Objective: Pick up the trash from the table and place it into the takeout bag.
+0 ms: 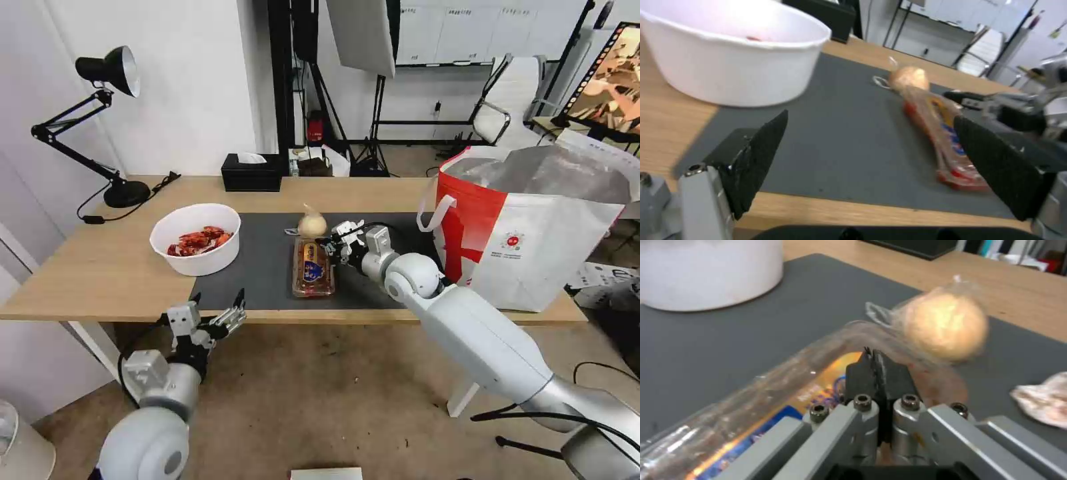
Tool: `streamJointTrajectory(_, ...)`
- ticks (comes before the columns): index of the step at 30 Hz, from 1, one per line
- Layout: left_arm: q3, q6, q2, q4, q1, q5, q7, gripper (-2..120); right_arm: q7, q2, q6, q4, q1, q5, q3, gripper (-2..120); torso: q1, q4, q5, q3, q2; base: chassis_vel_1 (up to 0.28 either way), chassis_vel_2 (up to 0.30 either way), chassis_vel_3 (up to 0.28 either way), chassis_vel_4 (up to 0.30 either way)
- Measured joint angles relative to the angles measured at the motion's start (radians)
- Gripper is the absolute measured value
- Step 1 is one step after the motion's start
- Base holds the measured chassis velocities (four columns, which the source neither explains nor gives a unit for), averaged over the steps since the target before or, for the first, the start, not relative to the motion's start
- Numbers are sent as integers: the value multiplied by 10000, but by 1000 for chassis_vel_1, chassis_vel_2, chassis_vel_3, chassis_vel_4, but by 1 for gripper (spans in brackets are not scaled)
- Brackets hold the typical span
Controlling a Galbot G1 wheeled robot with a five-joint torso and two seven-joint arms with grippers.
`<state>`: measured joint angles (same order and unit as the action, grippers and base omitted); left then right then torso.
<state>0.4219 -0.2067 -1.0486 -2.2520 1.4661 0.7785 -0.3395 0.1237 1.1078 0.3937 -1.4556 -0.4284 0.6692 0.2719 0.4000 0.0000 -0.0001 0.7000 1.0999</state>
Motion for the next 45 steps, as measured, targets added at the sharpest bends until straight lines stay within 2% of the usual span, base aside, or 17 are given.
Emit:
streamJointTrajectory(3, -142, 16, 422, 128, -432, 1356, -37, 100, 71, 120, -24, 160, 55, 20, 87, 0, 0, 2, 0, -1, 0, 0, 0, 0, 0)
streamJointTrajectory(4, -142, 16, 422, 128, -432, 1356, -37, 100, 71, 120, -24, 160, 55, 20, 87, 0, 0, 2, 0, -1, 0, 0, 0, 0, 0)
streamJointTrajectory(6, -252, 32, 634, 239, -761, 2317, -41, 100, 75, 136, -37, 213, 60, 20, 103, 0, 0, 2, -1, 0, 0, 0, 0, 0, 0)
streamJointTrajectory(7, -252, 32, 634, 239, -761, 2317, -41, 100, 75, 136, -37, 213, 60, 20, 103, 0, 0, 2, -1, 0, 0, 0, 0, 0, 0)
streamJointTrajectory(10, -406, 34, 918, 694, -1679, 4488, -37, 100, 76, 136, -66, 302, 117, 26, 168, 0, 0, -2, 0, 0, 0, 0, 0, 0, 0)
streamJointTrajectory(11, -406, 34, 918, 694, -1679, 4488, -37, 100, 76, 136, -66, 302, 117, 26, 168, 0, 0, -2, 0, 0, 0, 0, 0, 0, 0)
streamJointTrajectory(16, -634, -180, 1054, 1272, -2537, 5981, -31, 100, 81, 115, -67, 328, 174, 42, 250, 0, 0, 1, 0, 0, 0, 0, 0, 0, 0)
streamJointTrajectory(23, -993, -509, 1062, 1711, -3181, 6832, -19, 100, 24, 78, -68, 330, 178, 69, 250, 0, 0, -1, 2, 0, 0, 0, 0, 0, 0)
streamJointTrajectory(31, -1544, -654, 823, 2577, -4007, 7541, -88, 100, -176, 54, -35, 257, 131, 99, 276, 0, 0, 0, 1, 0, 0, 0, 0, 0, 0)
streamJointTrajectory(37, -1939, -667, 604, 3059, -4593, 7804, -142, 100, -241, 5, 67, 233, 90, 122, 292, 0, 0, 0, 1, -1, 0, 0, 0, 0, 0)
streamJointTrajectory(45, -2201, -821, 396, 3278, -4921, 8028, -143, 100, -259, 15, 91, 247, 78, 166, 301, 0, 0, 0, 1, -1, 1, 0, 0, 0, 0)
